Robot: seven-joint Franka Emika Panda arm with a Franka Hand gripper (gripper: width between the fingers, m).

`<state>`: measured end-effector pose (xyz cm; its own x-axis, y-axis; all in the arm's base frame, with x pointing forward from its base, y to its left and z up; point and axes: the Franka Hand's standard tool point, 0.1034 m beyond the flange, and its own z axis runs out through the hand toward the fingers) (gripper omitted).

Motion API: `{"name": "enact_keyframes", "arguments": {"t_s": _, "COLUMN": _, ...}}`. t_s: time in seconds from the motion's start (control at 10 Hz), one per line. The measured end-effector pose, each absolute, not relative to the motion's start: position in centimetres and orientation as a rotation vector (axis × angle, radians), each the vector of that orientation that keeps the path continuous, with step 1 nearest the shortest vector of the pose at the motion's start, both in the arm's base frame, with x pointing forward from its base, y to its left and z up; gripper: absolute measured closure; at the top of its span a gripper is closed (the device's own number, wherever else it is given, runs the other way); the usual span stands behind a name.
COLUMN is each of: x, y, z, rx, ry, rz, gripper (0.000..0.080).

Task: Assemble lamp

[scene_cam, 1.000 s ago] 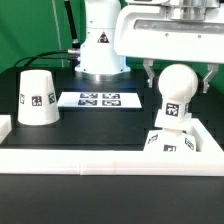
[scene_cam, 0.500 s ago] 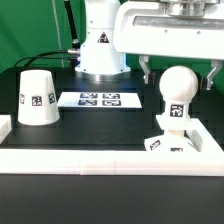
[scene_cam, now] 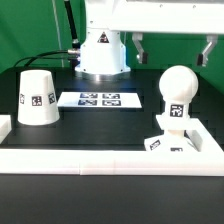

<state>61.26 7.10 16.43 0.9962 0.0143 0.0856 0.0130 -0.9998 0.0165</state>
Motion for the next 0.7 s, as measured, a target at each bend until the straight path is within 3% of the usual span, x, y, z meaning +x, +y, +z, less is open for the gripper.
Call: {"name": "enact_keyframes", "arguments": {"t_s": 0.7, "x": 60.31, "y": 7.1, "z": 15.66, "rx": 3.124, "ry": 0.051, "rz": 0.124, "gripper": 0.0101}}
